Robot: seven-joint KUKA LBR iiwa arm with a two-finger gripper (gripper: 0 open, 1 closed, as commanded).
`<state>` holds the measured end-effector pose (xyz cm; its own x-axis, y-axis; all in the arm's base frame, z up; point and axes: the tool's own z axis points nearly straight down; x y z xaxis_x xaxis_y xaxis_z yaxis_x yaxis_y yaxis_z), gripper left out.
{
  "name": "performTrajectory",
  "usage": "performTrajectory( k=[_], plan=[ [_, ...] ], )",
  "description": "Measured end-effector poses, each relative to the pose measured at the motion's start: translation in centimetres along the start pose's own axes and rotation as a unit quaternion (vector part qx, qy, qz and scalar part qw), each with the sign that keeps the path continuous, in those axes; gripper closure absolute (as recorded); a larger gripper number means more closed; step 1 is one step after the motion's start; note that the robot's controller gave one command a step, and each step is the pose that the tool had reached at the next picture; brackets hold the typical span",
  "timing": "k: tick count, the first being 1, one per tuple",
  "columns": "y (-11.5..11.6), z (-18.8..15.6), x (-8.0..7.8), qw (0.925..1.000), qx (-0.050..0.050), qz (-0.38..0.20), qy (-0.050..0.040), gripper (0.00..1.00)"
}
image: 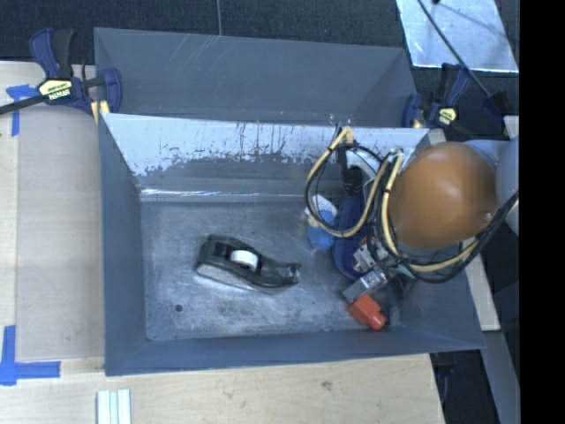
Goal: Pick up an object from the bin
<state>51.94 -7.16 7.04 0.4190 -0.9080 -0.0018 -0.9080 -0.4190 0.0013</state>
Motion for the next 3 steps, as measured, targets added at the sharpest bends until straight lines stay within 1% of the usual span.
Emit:
performTrajectory(
  k=[1,2,3],
  plan=[
    [-0.1,-5.6,0.0,1.0,0.003,0.001,0.0016,1.0],
    [-0.3,-11.4,0.0,1.0,0.003,0.002,0.0018,1.0],
    [-0.3,-12.5,0.1,1.0,0.003,0.003,0.0007,1.0]
  ],
)
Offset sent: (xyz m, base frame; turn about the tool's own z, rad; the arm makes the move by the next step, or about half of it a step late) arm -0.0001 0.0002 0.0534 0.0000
